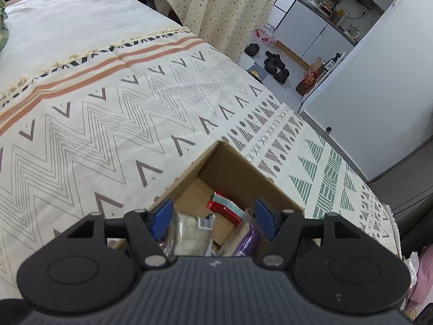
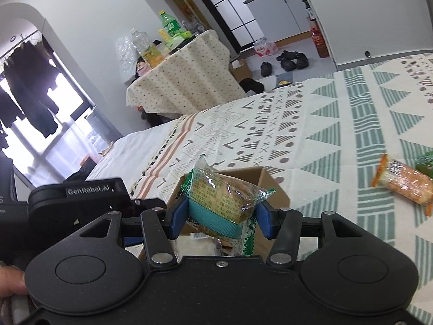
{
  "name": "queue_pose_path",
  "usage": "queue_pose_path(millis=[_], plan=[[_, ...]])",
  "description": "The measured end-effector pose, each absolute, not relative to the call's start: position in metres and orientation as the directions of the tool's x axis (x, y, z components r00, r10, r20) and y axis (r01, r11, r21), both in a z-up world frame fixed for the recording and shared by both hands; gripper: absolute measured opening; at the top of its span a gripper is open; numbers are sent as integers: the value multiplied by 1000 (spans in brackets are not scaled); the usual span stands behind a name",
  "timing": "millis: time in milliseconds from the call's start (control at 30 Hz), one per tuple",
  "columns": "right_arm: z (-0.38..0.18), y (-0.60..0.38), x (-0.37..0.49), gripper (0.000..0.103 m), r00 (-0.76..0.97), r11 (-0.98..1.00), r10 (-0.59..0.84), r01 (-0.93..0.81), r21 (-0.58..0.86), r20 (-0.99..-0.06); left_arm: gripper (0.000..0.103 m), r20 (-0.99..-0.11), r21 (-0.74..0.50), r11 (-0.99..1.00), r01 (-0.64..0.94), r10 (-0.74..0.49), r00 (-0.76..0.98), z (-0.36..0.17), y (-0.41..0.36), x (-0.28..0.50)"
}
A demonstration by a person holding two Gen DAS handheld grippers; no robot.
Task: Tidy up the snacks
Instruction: 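Carry the white pack and bread pack over the cardboard box, then open both tools to drop the white pack and bread pack into the box, then move both tools back toward the orange cracker pack and green candy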
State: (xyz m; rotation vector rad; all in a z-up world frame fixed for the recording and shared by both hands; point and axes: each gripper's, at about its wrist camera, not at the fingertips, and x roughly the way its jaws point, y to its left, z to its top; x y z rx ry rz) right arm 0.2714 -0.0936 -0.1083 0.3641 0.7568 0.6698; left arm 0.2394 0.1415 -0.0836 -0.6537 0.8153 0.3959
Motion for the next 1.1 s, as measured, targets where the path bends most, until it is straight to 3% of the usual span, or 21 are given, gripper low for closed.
queue_pose_path(millis=[200,267,467,967,1100], plan=[[-110,-80,270,62,516,721,692,-467,512,-505,76,-785,-369,742,-559,74,615,-85,146,238],[-108,-79,268,73,518,722,692,-472,506,-504,76,-792,-363,749,-554,66,608,-88,145,237],[-106,-91,265,78,541,742,668,-445,501,-511,77,-819,-330,770,-546,54,571,-92,132,237],[-98,-143,267,99,639,822,554,-316,475,-533,103,-800,-284,841,-461,57,597,-74,67,237],[-95,-164,270,99,663,832,525,-268,485,-534,103,-792,-287,848,-445,51,608,-71,48,241]])
